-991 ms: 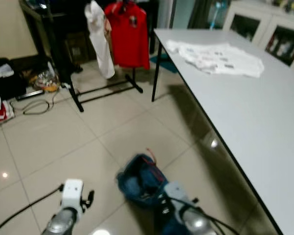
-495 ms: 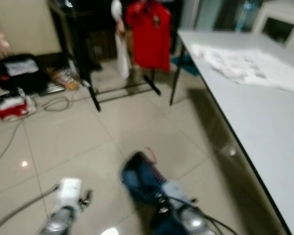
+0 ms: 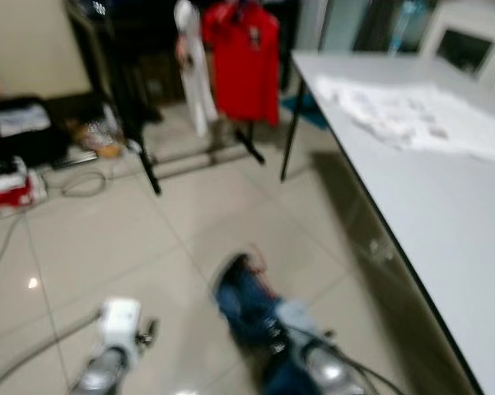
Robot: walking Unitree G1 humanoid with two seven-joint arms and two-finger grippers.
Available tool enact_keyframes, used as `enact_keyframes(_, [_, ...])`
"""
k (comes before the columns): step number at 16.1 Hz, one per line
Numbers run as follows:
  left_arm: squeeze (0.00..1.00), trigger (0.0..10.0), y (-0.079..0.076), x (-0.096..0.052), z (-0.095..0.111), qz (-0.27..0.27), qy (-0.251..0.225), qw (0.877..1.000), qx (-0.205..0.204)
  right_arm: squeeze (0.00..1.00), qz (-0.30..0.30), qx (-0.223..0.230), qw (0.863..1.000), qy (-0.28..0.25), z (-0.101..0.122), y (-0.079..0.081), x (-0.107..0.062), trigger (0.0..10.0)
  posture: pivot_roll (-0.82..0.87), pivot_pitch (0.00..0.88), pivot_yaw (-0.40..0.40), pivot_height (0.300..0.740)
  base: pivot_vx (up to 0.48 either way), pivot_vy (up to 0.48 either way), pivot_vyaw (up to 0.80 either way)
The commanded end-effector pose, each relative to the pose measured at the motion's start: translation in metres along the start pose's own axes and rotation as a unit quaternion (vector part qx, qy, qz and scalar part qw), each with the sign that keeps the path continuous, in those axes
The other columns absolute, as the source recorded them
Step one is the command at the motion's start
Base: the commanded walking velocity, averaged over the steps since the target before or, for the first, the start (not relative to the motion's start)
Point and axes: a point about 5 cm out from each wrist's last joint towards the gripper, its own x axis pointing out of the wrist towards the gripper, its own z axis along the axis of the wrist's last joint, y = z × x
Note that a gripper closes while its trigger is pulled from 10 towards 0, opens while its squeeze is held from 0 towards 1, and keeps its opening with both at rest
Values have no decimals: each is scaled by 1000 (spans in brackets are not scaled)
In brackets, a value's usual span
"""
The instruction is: Hang hanger
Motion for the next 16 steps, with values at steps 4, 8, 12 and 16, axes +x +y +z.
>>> enact_keyframes(4, [0,10000,18,2,3,12,1,1000,23,0,-9,11,1000,-22,10,4,4,10000,53,60,-25,740,398,0,0])
enact_keyframes(8, [0,10000,22,2,4,18,3,999,30,0,-9,10,1000,-10,3,0,1,10000,58,62,-41,740,397,0,0])
enact_keyframes(12, [0,10000,19,1,2,19,5,999,27,0,-8,3,1000,-14,7,-3,2,10000,66,63,-59,740,396,0,0])
enact_keyframes(16, [0,10000,13,0,-2,14,7,1000,23,0,-6,-3,1000,-10,6,-5,1,10000,62,70,-58,740,397,0,0])
